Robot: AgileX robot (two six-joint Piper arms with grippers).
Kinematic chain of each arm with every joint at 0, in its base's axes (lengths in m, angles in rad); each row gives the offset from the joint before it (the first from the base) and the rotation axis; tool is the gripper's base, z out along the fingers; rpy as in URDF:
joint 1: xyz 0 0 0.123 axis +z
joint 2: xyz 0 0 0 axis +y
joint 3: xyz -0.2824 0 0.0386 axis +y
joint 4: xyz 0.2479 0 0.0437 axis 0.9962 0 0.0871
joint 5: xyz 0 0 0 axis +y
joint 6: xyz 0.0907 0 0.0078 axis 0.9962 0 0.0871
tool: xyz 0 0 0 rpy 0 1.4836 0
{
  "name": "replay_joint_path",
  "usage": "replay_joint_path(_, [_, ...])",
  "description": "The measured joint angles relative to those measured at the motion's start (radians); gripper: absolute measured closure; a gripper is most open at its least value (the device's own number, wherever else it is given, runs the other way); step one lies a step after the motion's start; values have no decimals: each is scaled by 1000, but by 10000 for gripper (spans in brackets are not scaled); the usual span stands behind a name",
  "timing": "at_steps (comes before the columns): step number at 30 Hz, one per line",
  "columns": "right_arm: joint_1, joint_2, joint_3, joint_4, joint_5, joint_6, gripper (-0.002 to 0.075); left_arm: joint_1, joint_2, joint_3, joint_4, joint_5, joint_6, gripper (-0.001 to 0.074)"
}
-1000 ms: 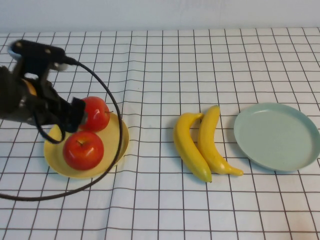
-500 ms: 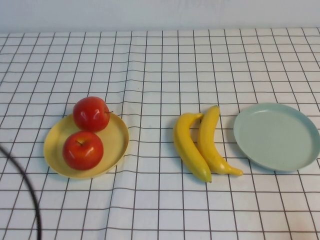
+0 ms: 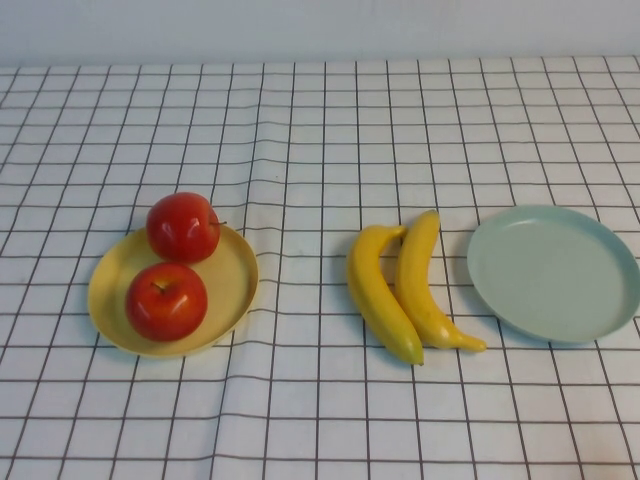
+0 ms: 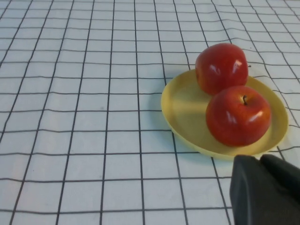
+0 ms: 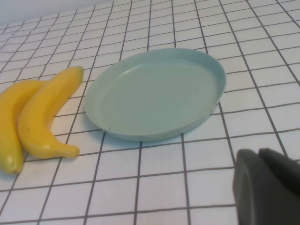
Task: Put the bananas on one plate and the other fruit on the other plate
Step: Put another type of fruit in the right plate
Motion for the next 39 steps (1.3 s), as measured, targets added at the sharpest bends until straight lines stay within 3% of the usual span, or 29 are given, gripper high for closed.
replay_joint_path(6, [0, 0, 0, 0, 0, 0, 741, 12, -86, 262, 76, -310, -2, 737])
replay_joint_path(13, [0, 0, 0, 0, 0, 0, 741, 119, -175, 435, -84, -372, 158, 737])
replay_joint_path(21, [0, 0, 0, 0, 0, 0, 741, 205, -180, 449, -217, -370, 465, 737])
replay_joint_path(39, [0, 0, 0, 0, 0, 0, 741, 207, -180, 449, -282, -371, 501, 737])
